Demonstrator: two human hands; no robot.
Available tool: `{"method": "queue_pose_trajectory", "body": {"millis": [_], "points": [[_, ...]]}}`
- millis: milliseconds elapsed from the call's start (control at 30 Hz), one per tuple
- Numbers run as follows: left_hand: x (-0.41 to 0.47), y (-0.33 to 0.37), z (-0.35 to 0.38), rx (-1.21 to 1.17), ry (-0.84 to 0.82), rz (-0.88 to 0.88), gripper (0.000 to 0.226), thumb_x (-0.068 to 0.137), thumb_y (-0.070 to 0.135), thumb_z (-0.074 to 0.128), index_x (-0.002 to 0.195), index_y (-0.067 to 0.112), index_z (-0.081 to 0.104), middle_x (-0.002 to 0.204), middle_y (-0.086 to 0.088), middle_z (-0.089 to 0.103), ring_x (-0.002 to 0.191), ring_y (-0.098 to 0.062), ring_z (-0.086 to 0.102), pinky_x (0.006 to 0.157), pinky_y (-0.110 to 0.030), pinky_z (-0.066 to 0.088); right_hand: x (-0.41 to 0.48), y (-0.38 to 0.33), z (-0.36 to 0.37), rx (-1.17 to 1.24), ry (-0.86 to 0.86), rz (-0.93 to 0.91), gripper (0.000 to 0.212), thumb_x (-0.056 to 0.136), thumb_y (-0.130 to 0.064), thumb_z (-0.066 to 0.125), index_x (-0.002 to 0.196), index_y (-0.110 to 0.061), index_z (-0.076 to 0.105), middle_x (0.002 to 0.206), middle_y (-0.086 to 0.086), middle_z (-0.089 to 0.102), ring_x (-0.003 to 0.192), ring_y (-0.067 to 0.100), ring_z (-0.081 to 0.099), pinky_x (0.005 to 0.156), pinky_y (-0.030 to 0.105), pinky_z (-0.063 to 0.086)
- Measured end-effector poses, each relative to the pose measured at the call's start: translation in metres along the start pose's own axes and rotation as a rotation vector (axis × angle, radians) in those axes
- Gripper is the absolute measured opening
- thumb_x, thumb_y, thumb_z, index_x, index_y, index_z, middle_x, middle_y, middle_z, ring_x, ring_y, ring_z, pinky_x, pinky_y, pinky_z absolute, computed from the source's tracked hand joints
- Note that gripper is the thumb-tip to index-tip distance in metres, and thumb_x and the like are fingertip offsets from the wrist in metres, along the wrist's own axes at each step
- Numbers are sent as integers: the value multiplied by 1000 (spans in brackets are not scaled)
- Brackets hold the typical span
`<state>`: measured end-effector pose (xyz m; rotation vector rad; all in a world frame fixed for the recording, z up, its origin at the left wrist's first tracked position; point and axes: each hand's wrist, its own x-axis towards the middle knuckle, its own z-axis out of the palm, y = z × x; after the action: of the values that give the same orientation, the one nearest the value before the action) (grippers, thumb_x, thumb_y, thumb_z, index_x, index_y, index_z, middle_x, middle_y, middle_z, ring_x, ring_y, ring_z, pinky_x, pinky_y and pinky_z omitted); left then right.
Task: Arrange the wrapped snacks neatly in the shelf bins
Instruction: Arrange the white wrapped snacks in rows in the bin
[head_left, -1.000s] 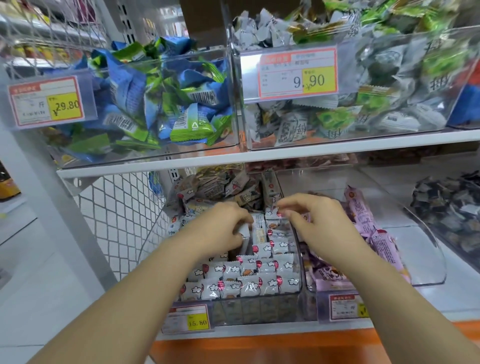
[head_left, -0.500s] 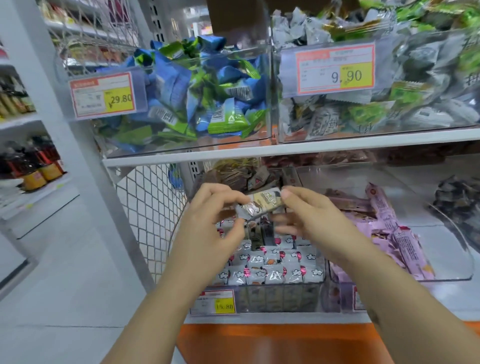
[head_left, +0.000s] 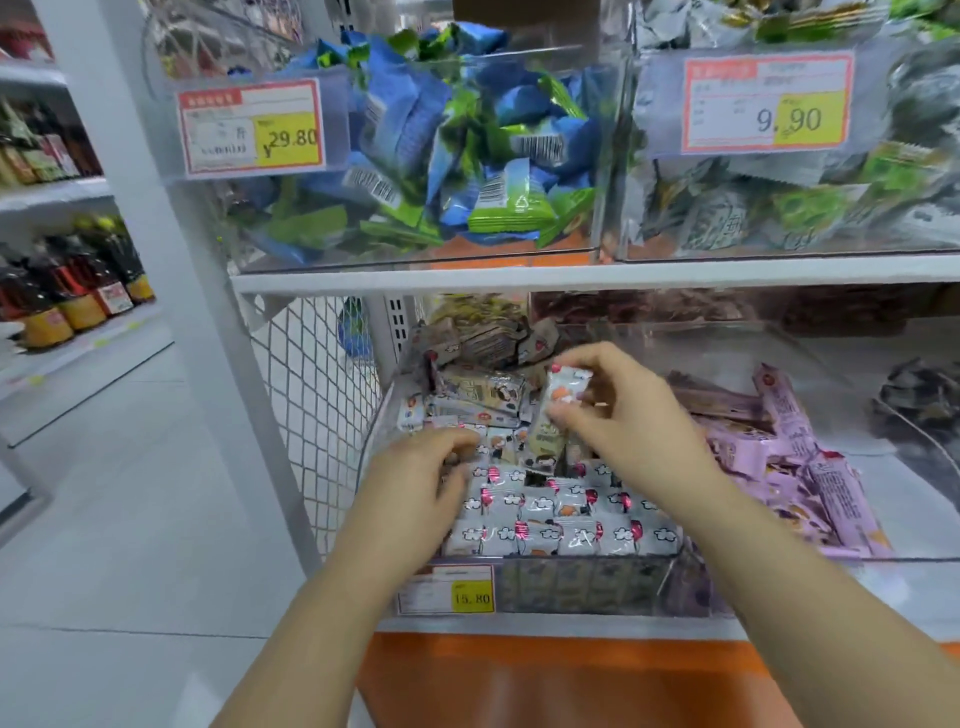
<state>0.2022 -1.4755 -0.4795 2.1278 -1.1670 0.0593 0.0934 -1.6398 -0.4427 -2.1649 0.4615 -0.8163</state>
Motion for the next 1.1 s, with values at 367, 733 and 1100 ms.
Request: {"method": "queue_pose_trajectory", "body": {"millis": [367,733,1100], "points": [[5,-9,9,264,-177,110,35,99,35,34,129,38,51,137,22,46,126,0,38,112,-29,19,9,18,20,-330,-446,-4,6,88,-26,63,88,-26,56,80,-4,59,62,7,48,55,16,36],[16,5,14,66,-215,75,32,99,34,36,124,39,54,109,18,61,98,-4,53,108,-43,28,16,14,22,-422,-573,11,29,99,-24,40,96,-6,63,78,2,59,69,15,51,59,25,35],[15,12,21,151,-295,69,35,100,39,30,127,36,52,132,22,50,124,-2,41,113,-38,4,32,6,16,-301,-263,-15,41,92,-26,56,132,-20,49,132,-3,55,117,11,52,95,21,39]]}}
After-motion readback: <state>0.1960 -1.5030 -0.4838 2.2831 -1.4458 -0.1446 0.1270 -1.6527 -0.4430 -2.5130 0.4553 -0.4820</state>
